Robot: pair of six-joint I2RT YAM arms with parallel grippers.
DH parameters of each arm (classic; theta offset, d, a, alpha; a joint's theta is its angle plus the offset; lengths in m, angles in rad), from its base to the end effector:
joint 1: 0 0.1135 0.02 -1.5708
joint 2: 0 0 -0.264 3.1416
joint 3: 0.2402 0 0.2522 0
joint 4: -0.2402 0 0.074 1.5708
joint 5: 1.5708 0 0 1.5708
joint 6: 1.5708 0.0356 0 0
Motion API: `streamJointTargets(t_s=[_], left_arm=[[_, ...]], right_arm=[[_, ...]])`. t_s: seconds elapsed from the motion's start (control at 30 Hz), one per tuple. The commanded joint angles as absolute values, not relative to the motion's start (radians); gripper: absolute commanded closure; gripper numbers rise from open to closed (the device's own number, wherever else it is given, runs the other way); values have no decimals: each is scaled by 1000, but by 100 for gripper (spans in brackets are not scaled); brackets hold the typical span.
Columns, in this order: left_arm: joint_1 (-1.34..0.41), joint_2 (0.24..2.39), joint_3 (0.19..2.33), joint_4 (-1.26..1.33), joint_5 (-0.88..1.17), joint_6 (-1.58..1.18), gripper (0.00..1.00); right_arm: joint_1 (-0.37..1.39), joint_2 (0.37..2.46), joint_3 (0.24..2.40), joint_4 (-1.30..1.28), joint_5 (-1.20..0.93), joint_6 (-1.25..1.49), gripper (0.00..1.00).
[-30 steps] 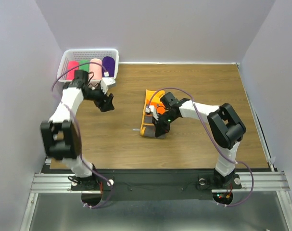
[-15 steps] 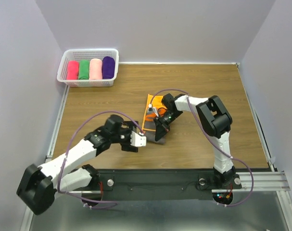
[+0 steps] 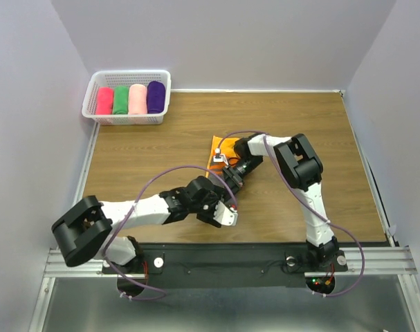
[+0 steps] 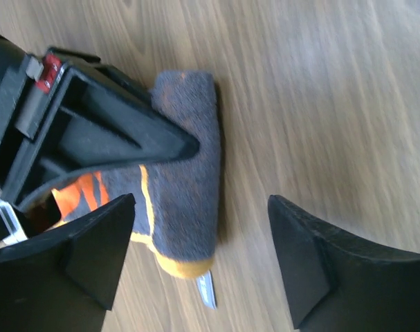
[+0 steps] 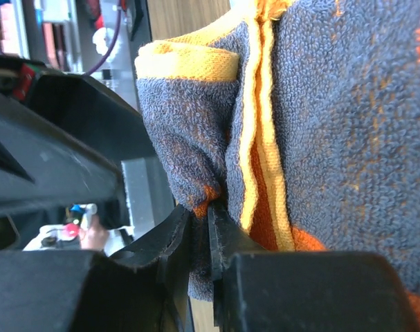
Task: Roll the towels
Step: Roll the towel
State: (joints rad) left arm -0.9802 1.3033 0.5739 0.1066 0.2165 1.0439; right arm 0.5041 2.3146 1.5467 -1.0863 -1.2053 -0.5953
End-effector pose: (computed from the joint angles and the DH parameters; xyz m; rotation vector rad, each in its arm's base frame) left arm 0.1391 -0.2212 0.1862 1.9134 1.0529 -0.2012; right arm 0.3275 0.2186 0.0975 1.0635 -2.1913 -1.6819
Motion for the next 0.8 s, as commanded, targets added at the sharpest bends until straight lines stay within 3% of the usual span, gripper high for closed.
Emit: streamJointTargets(t_s=[0.0, 0.13, 0.27, 0.3, 0.37, 0.4, 0.57, 0.77], left_arm=[[-989, 1368, 626, 189, 151, 1040, 16], [-989, 1455, 638, 216, 100, 1032, 22], [-989, 1517, 670, 146, 86, 1003, 40], [-988, 1531, 689, 123, 92, 985, 51], [-977, 1549, 696, 75, 104, 924, 63], [-971, 1552, 701, 45, 138, 905, 65], [-937, 1578, 735, -54, 245, 818, 72], [-852, 1635, 836, -185, 452, 755, 69]], right_arm=[[502, 2359, 1598, -1206, -1230, -678, 82], [502, 2373, 1620, -1252, -1241, -709, 81], [499, 2376, 1637, -1284, -1239, -730, 77], [496, 2372, 1638, -1284, -1241, -729, 75], [480, 2367, 1655, -1284, -1236, -719, 65], [476, 2361, 1663, -1282, -1236, -718, 63], [402, 2342, 1790, -1278, -1207, -658, 28], [258, 2263, 1954, -1128, -1111, -456, 14]])
